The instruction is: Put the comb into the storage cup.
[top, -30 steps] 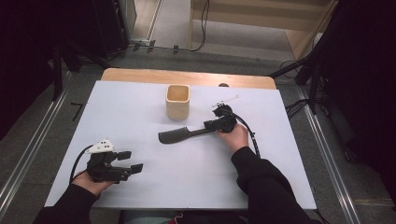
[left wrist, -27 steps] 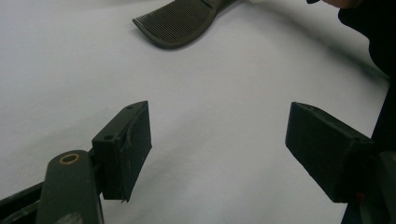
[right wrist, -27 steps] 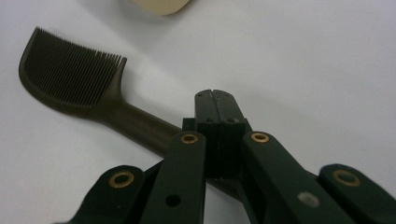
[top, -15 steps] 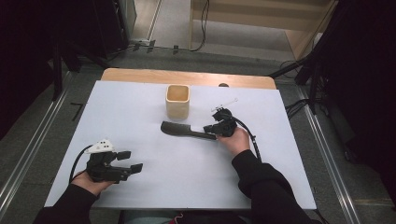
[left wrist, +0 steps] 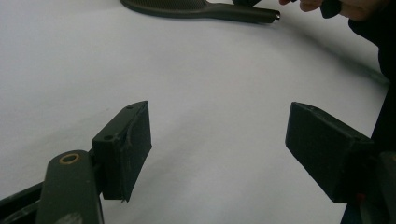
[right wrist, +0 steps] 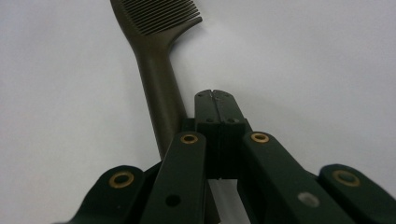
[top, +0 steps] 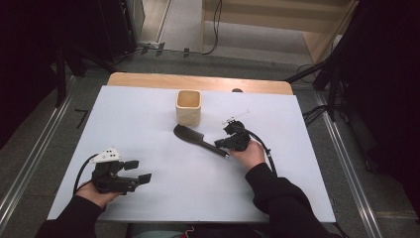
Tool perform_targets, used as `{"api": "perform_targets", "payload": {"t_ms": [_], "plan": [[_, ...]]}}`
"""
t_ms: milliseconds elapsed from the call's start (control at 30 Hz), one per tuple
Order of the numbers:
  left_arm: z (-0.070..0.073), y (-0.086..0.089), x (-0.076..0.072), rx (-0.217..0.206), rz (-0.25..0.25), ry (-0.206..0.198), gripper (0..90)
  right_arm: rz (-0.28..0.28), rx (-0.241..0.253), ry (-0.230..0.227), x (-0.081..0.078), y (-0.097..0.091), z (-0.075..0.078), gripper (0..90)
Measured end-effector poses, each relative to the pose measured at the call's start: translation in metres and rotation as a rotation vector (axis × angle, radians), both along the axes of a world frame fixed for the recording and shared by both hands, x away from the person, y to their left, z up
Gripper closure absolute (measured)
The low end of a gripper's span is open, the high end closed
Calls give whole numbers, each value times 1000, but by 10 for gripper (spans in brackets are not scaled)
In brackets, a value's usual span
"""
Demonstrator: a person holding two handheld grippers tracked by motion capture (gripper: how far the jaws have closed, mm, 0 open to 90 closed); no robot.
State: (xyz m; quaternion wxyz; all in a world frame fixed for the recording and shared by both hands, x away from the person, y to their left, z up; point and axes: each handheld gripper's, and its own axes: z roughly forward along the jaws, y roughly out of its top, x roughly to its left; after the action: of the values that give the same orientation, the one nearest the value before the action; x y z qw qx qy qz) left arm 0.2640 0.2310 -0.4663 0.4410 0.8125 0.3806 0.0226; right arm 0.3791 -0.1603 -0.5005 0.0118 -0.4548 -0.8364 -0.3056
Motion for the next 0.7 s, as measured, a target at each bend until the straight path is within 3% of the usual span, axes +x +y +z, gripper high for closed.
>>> {"api": "perform_targets", "payload": {"t_ms": [700], "plan": [[0, -1, 0, 0, -6, 2, 230, 65, 10, 33, -27, 9, 0, 877]]}}
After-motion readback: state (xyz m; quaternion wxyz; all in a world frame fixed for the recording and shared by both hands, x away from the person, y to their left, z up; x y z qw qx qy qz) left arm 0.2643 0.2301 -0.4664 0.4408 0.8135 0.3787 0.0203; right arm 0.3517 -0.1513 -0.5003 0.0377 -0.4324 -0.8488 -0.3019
